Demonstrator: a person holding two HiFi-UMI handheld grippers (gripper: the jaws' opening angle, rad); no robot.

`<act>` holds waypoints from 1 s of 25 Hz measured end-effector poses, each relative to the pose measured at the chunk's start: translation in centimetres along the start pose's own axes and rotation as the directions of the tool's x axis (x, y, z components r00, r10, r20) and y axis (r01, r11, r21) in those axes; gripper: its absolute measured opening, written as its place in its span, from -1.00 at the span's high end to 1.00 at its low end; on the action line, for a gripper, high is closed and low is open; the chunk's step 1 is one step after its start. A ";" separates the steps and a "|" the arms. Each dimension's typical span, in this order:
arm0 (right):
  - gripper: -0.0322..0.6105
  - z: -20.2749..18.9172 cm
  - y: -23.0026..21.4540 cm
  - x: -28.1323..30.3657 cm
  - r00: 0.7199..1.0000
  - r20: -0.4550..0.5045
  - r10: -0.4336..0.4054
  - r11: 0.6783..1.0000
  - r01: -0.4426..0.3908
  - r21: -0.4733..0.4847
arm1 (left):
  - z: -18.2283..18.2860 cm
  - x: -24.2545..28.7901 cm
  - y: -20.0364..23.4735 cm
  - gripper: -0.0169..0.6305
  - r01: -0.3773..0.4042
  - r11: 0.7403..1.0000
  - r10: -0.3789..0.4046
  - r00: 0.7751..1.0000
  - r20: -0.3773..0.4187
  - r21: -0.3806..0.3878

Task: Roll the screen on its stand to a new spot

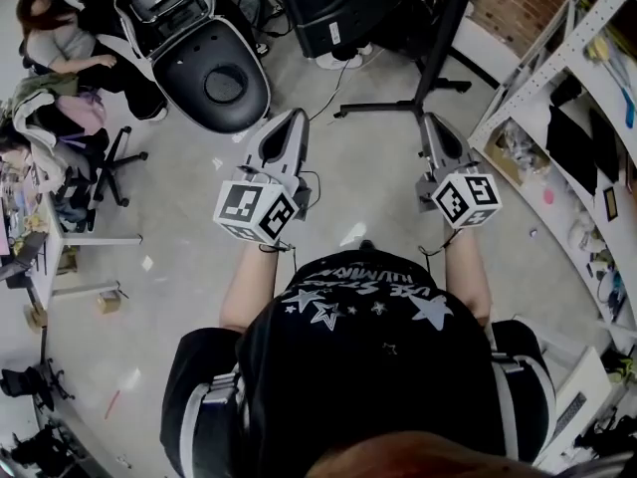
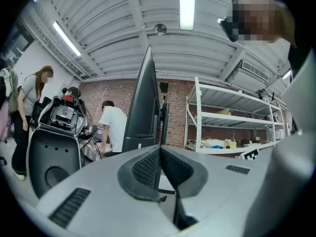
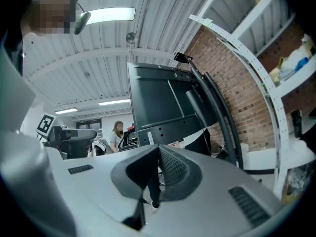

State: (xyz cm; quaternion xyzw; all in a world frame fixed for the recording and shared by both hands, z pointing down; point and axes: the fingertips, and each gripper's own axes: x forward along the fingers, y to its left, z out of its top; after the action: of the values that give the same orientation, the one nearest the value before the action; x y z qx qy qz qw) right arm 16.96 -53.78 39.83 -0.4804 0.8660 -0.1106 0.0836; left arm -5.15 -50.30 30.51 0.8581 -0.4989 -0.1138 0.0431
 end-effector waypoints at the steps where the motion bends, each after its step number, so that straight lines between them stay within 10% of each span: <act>1: 0.88 0.1 -0.4 0.0 1.000 0.001 0.002 1.000 -0.002 -0.001 | 0.0 0.3 0.0 0.91 -0.006 1.000 0.006 1.000 0.006 -0.003; 21: 0.88 -0.1 -3.3 4.0 1.000 -0.025 0.016 1.000 -0.015 0.016 | 0.2 5.4 3.0 0.88 -0.025 0.999 0.026 0.999 0.020 -0.030; 25: 0.88 1.3 -4.6 6.0 1.000 -0.008 -0.007 1.000 0.007 -0.010 | 0.8 7.9 4.3 0.56 0.021 1.000 -0.020 1.000 0.024 -0.018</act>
State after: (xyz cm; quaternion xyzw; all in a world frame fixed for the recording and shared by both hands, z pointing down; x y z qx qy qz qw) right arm 17.82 -61.41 39.59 -0.4832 0.8653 -0.1085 0.0771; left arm -5.26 -59.24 29.32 0.8613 -0.4895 -0.1291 0.0439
